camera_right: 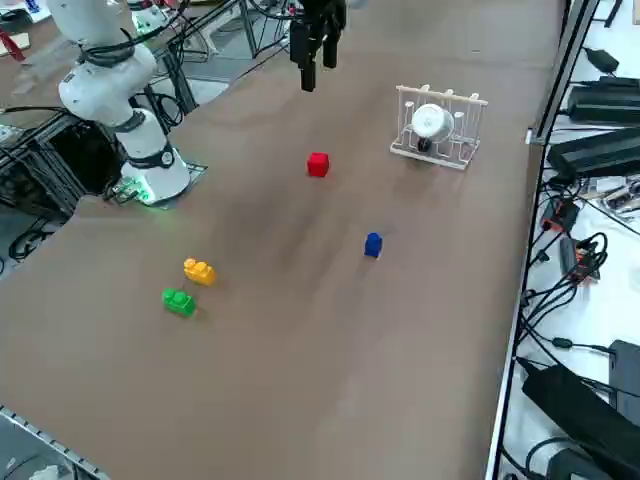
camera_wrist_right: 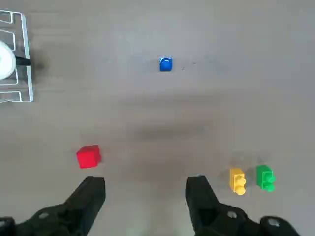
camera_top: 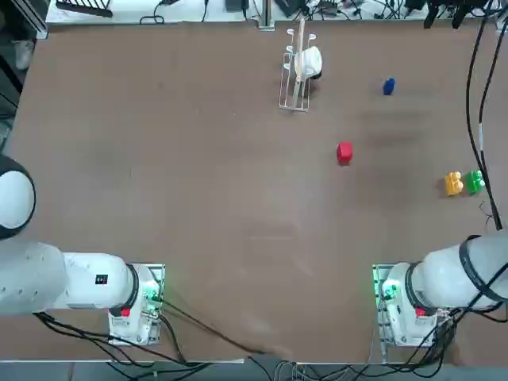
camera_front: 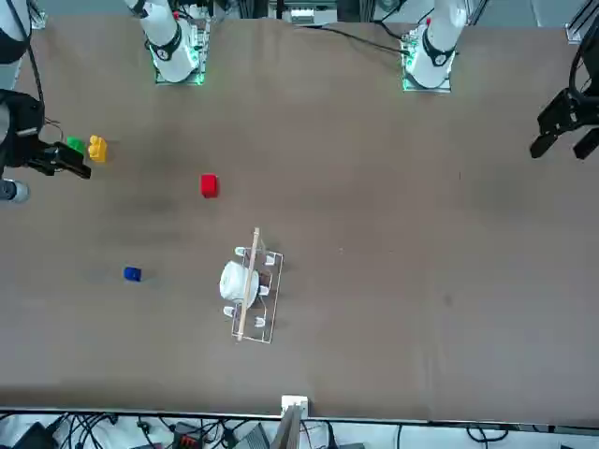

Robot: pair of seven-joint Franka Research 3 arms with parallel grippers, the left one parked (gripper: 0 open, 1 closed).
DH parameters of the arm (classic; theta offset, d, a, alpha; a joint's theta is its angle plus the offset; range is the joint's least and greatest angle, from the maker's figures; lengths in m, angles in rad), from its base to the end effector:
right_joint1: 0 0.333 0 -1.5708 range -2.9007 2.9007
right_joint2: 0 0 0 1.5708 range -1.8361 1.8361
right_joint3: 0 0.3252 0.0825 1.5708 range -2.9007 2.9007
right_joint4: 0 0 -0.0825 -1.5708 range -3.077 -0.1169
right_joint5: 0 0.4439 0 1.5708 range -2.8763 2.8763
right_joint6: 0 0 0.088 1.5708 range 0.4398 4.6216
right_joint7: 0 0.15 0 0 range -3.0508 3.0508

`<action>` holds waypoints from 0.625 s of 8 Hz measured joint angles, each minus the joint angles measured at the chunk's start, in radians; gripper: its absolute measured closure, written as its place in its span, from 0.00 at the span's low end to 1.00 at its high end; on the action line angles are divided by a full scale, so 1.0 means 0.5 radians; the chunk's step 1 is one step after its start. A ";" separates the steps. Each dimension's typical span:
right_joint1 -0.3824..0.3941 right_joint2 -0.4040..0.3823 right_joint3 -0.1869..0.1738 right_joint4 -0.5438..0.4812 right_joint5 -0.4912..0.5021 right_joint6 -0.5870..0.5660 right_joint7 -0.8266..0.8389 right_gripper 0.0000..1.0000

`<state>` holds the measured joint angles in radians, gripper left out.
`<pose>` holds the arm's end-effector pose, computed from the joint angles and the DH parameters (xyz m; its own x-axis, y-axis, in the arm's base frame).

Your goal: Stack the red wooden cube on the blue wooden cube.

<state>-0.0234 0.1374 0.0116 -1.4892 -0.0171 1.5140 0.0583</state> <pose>0.6446 -0.0107 0.5425 0.9913 -0.0709 -0.1113 -0.0688 -0.9974 0.0220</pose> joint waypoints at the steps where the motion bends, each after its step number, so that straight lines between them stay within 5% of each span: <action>1: -0.001 0.000 -0.001 0.000 0.000 0.000 0.000 0.00; 5: 0.008 0.017 0.004 -0.004 0.000 -0.034 -0.002 0.00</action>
<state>-0.0192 0.1459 0.0138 -1.4914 -0.0172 1.4970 0.0574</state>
